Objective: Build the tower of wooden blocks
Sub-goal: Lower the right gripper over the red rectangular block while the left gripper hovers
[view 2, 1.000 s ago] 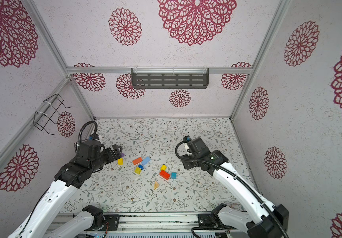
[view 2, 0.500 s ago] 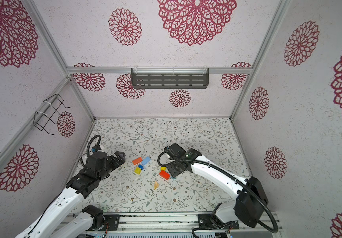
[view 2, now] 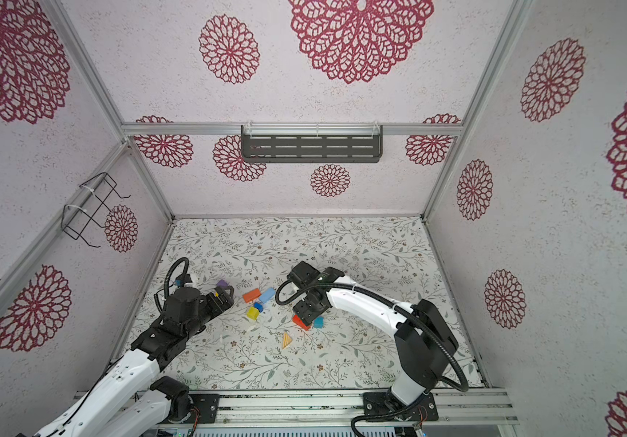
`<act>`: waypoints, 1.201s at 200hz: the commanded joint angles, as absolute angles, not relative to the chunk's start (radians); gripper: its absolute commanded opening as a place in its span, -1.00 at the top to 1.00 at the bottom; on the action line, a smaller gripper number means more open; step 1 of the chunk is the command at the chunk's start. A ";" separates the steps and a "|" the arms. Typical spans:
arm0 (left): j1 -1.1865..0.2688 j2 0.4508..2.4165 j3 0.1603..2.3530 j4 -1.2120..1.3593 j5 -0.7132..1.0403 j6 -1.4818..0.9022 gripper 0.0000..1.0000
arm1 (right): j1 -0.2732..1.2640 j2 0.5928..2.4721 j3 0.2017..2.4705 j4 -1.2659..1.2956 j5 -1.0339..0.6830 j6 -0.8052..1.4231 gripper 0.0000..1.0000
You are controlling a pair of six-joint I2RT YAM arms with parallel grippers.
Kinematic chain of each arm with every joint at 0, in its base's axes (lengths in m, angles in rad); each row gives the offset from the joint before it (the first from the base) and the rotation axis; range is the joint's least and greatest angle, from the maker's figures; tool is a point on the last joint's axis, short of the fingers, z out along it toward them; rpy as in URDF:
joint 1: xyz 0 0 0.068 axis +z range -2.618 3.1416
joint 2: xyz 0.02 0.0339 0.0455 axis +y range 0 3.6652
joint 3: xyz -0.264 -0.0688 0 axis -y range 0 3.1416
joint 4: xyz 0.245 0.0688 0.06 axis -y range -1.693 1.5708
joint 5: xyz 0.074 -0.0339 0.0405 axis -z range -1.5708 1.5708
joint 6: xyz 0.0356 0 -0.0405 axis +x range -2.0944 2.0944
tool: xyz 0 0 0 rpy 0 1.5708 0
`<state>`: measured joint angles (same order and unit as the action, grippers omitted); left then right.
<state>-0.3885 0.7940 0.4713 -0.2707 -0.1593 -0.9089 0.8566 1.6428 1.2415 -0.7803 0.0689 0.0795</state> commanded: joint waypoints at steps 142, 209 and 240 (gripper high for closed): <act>-0.394 0.758 0.438 -0.363 -0.173 -0.920 -0.95 | 0.913 1.782 1.269 -0.738 0.060 0.082 -0.39; -0.393 0.673 0.432 -0.444 -0.174 -0.931 -0.95 | 0.913 1.834 1.289 -0.727 0.060 0.097 -0.29; -0.393 0.646 0.433 -0.476 -0.179 -0.931 -0.95 | 0.913 1.849 1.296 -0.722 0.051 0.106 -0.13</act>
<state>-0.3885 0.6670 0.4419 -0.4393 -0.1688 -0.9138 0.9096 1.8462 1.2655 -0.7147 0.0517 0.0830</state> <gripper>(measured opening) 0.974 0.592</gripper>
